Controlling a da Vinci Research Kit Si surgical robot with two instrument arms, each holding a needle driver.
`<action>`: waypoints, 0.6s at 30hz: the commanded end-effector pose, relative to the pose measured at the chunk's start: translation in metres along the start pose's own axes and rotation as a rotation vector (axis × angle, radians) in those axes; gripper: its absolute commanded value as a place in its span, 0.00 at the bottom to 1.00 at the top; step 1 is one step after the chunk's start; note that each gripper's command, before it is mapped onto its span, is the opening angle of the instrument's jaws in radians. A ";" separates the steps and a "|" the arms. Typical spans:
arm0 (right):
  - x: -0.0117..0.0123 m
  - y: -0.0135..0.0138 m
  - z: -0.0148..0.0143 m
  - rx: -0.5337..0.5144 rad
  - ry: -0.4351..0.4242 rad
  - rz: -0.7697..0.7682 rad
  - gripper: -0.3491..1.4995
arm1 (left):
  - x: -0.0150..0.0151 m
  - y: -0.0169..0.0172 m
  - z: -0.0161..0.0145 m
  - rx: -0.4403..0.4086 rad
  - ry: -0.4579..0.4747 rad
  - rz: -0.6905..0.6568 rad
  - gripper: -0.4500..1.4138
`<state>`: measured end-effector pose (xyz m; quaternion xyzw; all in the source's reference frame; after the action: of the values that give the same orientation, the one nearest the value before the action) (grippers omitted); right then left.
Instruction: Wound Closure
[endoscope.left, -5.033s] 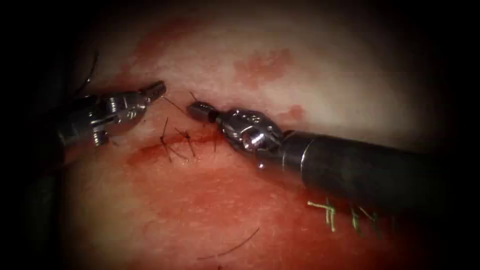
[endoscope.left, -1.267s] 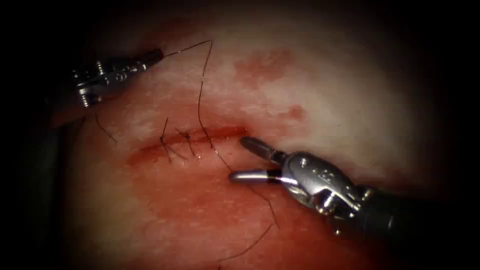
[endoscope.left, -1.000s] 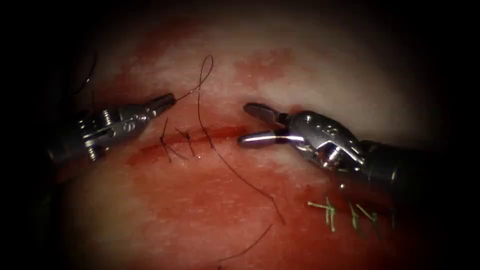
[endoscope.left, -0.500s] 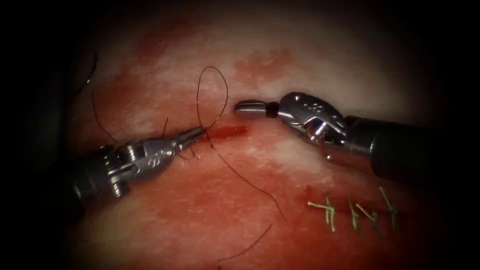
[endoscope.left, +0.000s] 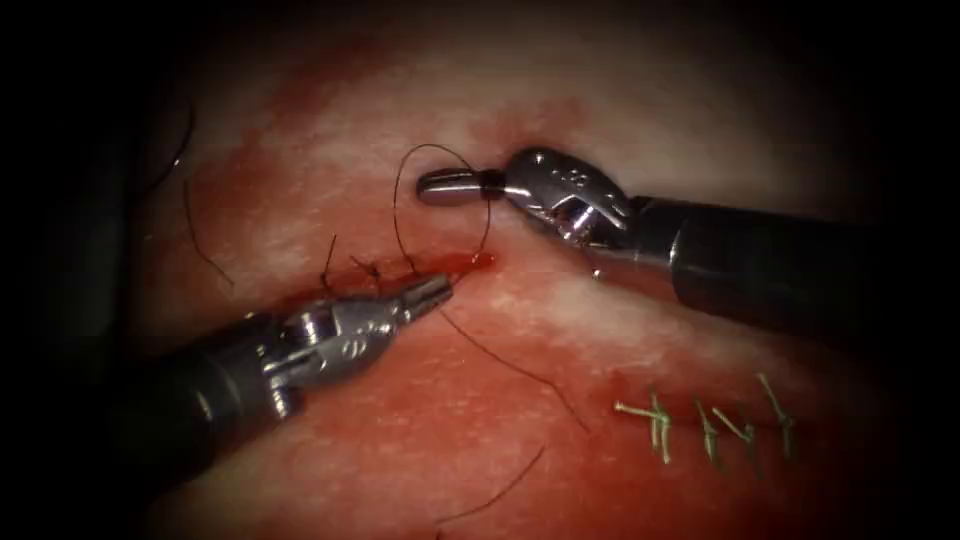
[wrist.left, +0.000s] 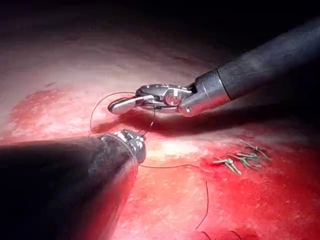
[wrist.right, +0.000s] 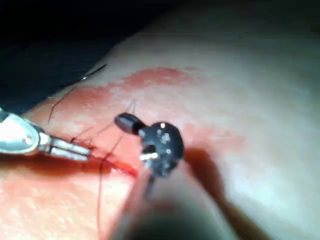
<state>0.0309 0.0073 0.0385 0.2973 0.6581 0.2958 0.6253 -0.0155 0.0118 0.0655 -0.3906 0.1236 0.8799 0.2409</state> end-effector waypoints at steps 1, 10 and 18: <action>0.0010 0.0002 0.0009 0.038 0.007 0.020 0.07 | -0.0002 -0.0002 0.0011 -0.002 0.001 0.003 0.00; 0.0043 -0.0008 0.0012 0.250 0.059 0.119 0.08 | -0.0029 -0.0004 0.0039 -0.027 -0.009 0.013 0.00; 0.0045 -0.0017 0.0023 0.339 0.042 0.177 0.07 | -0.0034 -0.0010 0.0056 -0.030 -0.010 0.014 0.00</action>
<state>0.0321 0.0094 0.0338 0.4482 0.6812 0.2440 0.5249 -0.0161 0.0135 0.0713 -0.3883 0.1116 0.8855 0.2294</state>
